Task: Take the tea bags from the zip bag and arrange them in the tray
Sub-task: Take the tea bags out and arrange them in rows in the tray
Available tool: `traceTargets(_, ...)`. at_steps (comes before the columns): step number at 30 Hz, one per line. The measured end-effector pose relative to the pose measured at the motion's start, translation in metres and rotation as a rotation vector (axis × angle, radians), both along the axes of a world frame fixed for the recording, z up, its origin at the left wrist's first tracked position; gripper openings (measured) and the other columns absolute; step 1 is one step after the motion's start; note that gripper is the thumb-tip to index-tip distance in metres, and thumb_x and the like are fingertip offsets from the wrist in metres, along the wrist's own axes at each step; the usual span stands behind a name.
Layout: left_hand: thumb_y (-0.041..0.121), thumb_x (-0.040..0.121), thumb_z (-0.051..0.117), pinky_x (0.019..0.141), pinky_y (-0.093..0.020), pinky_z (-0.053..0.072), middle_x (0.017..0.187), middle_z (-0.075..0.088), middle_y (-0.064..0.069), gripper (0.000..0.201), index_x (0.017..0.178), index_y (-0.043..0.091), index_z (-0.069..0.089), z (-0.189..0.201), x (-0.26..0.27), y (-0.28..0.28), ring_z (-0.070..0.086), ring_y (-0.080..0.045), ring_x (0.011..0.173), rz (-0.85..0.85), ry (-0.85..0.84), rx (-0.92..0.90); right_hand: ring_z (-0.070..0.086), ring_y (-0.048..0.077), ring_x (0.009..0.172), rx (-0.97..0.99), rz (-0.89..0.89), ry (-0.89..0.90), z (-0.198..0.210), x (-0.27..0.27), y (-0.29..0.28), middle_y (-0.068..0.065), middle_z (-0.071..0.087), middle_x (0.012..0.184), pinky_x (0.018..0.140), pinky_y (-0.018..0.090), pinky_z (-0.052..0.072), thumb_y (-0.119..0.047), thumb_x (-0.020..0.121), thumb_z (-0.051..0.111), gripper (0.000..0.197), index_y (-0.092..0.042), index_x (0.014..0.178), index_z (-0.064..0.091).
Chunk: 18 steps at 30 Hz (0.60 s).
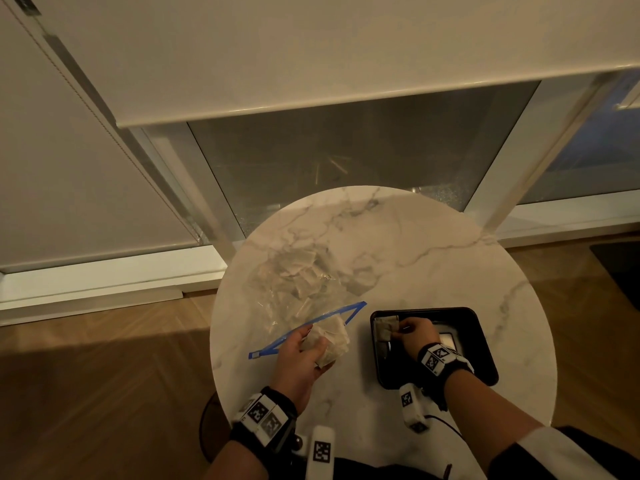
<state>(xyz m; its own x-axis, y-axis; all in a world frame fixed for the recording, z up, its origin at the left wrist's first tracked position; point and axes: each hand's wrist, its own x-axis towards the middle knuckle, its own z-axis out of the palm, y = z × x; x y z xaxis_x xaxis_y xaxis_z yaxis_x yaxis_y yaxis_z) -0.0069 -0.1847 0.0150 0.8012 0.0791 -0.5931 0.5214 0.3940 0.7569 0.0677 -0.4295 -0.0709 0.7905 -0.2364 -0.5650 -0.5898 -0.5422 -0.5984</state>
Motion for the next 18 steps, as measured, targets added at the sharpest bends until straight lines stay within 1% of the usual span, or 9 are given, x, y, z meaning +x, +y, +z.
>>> traceTargets(2,0.003,0.096,0.06,0.08,-0.038,0.059,0.125,0.064,-0.011,0.03,0.122,0.016,0.061,0.001,-0.001,-0.001,0.066,-0.028,0.111,-0.011,0.002,0.001,0.067,0.02,0.076,-0.006,0.005,-0.001,0.002,0.0,0.0,0.0,0.071,0.076,0.07,0.031,0.054,-0.022,0.075,0.082,0.013,-0.024,0.076,0.069)
traceTargets(5,0.005,0.096,0.061,0.077,-0.038,0.059,0.125,0.063,-0.011,0.03,0.123,0.017,0.06,0.002,-0.001,-0.003,0.066,-0.029,0.109,-0.022,0.02,0.008,0.069,0.02,0.079,-0.028,0.011,-0.002,0.005,0.0,-0.002,-0.001,0.071,0.079,0.078,0.036,0.058,-0.017,0.071,0.081,0.017,-0.024,0.083,0.07)
traceTargets(8,0.007,0.096,0.062,0.075,-0.038,0.059,0.124,0.063,-0.011,0.031,0.125,0.018,0.059,0.005,-0.003,-0.004,0.067,-0.031,0.107,-0.041,0.028,0.021,0.068,0.021,0.082,-0.021,-0.019,-0.038,0.008,-0.003,-0.006,-0.002,0.07,0.084,0.082,0.038,0.058,-0.016,0.07,0.082,0.027,-0.024,0.091,0.067)
traceTargets(9,0.007,0.096,0.062,0.075,-0.038,0.059,0.124,0.063,-0.011,0.03,0.125,0.018,0.06,0.006,-0.003,-0.005,0.067,-0.031,0.107,-0.045,0.028,0.02,0.068,0.02,0.083,-0.011,-0.033,-0.066,0.01,-0.005,-0.008,-0.003,0.07,0.085,0.083,0.038,0.058,-0.016,0.071,0.082,0.027,-0.024,0.093,0.067)
traceTargets(12,0.006,0.096,0.062,0.078,-0.04,0.06,0.12,0.065,-0.009,0.029,0.123,0.016,0.06,0.009,-0.004,-0.009,0.068,-0.029,0.105,-0.038,0.027,0.013,0.069,0.018,0.082,0.043,-0.092,-0.132,0.015,-0.011,-0.01,-0.004,0.072,0.086,0.084,0.039,0.058,-0.021,0.074,0.08,0.021,-0.028,0.087,0.065)
traceTargets(14,0.005,0.095,0.063,0.08,-0.04,0.06,0.118,0.068,-0.01,0.028,0.121,0.014,0.061,0.011,-0.005,-0.01,0.07,-0.028,0.103,-0.044,0.017,0.004,0.069,0.017,0.084,0.073,-0.106,-0.175,0.021,-0.016,-0.008,-0.004,0.071,0.088,0.084,0.038,0.057,-0.02,0.077,0.077,0.016,-0.025,0.089,0.068)
traceTargets(15,0.005,0.095,0.063,0.081,-0.039,0.06,0.116,0.07,-0.011,0.027,0.12,0.013,0.063,0.013,-0.005,-0.011,0.071,-0.027,0.102,-0.056,0.009,0.001,0.068,0.017,0.084,0.087,-0.089,-0.185,0.026,-0.018,-0.005,-0.002,0.071,0.088,0.082,0.036,0.057,-0.018,0.08,0.076,0.013,-0.021,0.091,0.069)
traceTargets(16,0.005,0.095,0.063,0.083,-0.04,0.06,0.115,0.072,-0.012,0.025,0.119,0.012,0.064,0.015,-0.006,-0.012,0.072,-0.027,0.101,-0.07,-0.001,-0.001,0.067,0.016,0.082,0.11,-0.062,-0.185,0.033,-0.021,-0.002,0.0,0.071,0.088,0.076,0.031,0.056,-0.017,0.082,0.074,0.01,-0.017,0.092,0.07)
traceTargets(18,0.005,0.095,0.063,0.087,-0.042,0.059,0.112,0.073,-0.012,0.021,0.116,0.01,0.065,0.018,-0.007,-0.014,0.072,-0.028,0.102,-0.087,-0.017,-0.003,0.063,0.014,0.069,0.167,0.02,-0.149,0.044,-0.027,0.003,0.004,0.07,0.084,0.057,0.022,0.051,-0.015,0.087,0.07,0.006,-0.011,0.091,0.07)
